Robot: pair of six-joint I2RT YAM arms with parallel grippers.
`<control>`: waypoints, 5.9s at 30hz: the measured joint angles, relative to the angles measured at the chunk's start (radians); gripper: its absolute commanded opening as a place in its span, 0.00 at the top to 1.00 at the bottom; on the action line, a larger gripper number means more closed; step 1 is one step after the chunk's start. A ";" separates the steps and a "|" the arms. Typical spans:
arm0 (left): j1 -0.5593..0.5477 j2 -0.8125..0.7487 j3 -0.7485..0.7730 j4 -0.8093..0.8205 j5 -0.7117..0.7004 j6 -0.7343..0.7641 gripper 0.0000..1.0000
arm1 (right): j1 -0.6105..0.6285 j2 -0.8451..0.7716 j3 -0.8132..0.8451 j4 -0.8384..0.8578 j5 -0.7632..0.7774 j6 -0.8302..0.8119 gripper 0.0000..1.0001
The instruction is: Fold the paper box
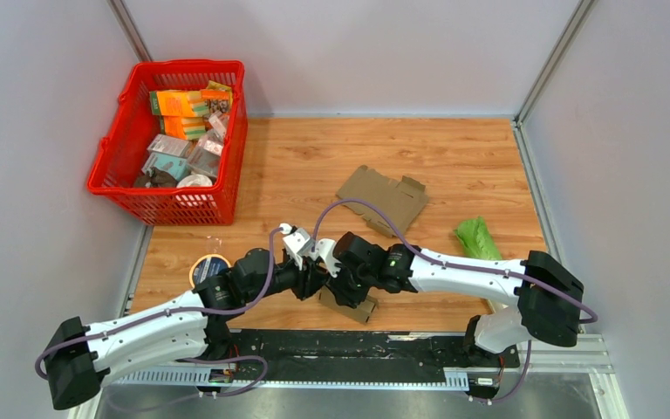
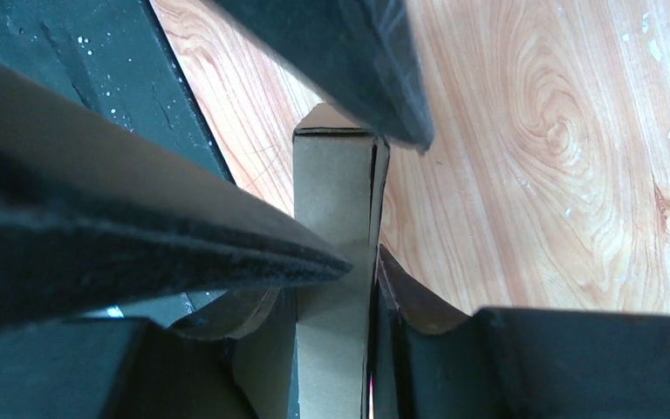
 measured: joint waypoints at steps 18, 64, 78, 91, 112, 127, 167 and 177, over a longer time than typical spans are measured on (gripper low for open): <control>0.011 -0.280 -0.196 -0.016 -0.082 -0.063 0.53 | 0.006 0.000 -0.017 0.033 -0.015 -0.025 0.78; 0.034 0.010 -0.082 0.043 0.036 -0.016 0.87 | 0.006 0.005 -0.017 0.024 -0.016 -0.029 0.82; 0.034 0.009 -0.081 0.038 0.040 -0.013 1.00 | 0.006 0.007 -0.014 0.022 -0.008 -0.024 0.79; -0.076 -0.055 -0.102 0.024 -0.183 -0.072 1.00 | 0.035 0.010 -0.012 0.050 0.111 0.000 0.74; -0.111 -0.085 -0.204 0.170 -0.335 -0.064 1.00 | 0.043 0.049 0.006 0.097 0.209 0.000 0.58; -0.160 -0.044 -0.221 0.231 -0.418 -0.097 1.00 | 0.037 0.053 0.000 0.106 0.262 0.023 0.57; -0.345 0.110 -0.233 0.387 -0.705 -0.241 1.00 | 0.029 -0.192 -0.045 -0.054 0.359 0.265 0.09; -0.350 0.072 -0.229 0.332 -0.705 -0.245 1.00 | -0.111 -0.433 -0.079 -0.286 0.280 0.492 0.57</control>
